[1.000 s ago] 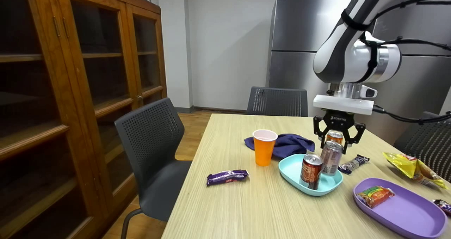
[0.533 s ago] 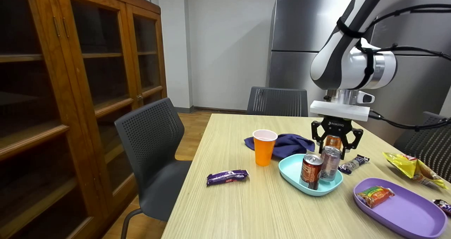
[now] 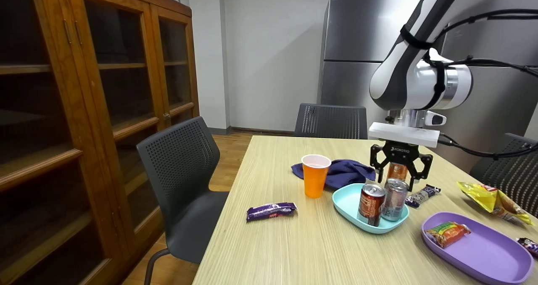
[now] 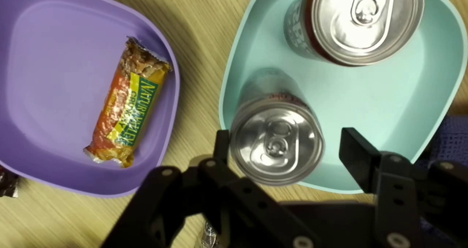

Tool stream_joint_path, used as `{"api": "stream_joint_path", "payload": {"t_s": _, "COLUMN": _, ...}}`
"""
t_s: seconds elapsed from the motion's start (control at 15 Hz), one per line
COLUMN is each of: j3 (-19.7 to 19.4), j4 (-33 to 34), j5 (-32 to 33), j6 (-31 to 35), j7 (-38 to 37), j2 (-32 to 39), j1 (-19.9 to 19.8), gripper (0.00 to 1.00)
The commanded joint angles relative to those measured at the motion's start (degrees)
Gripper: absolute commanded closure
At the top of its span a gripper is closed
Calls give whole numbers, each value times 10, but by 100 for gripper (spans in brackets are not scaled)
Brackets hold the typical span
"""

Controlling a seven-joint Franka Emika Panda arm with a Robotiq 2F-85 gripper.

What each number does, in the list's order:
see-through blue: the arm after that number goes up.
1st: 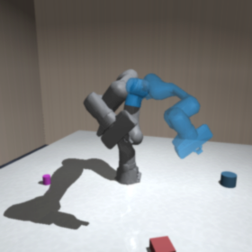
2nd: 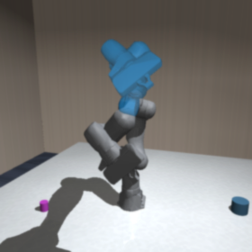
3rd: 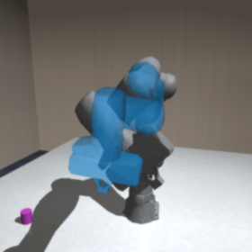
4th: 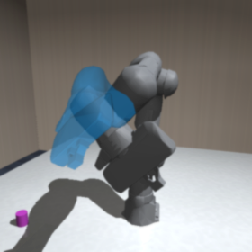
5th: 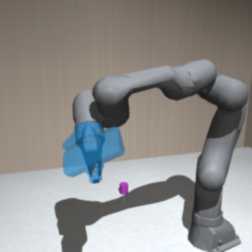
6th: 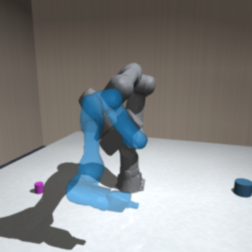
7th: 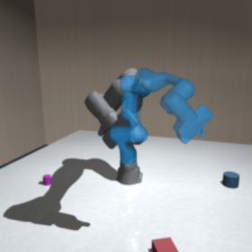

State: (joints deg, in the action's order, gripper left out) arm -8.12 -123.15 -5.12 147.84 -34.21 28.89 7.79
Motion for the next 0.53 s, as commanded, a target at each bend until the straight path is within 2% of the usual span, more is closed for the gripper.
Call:
{"api": "stream_joint_path", "payload": {"t_s": 0.0, "j3": 4, "j4": -17, "j5": -2, "j6": -2, "j7": -2, "j2": -30, "j1": -1, "gripper": 0}}
{"api": "stream_joint_path", "payload": {"t_s": 0.47, "j3": -16, "j4": 1, "j5": 6, "j6": -14, "j7": -13, "j2": -51, "j1": -11, "gripper": 0}}
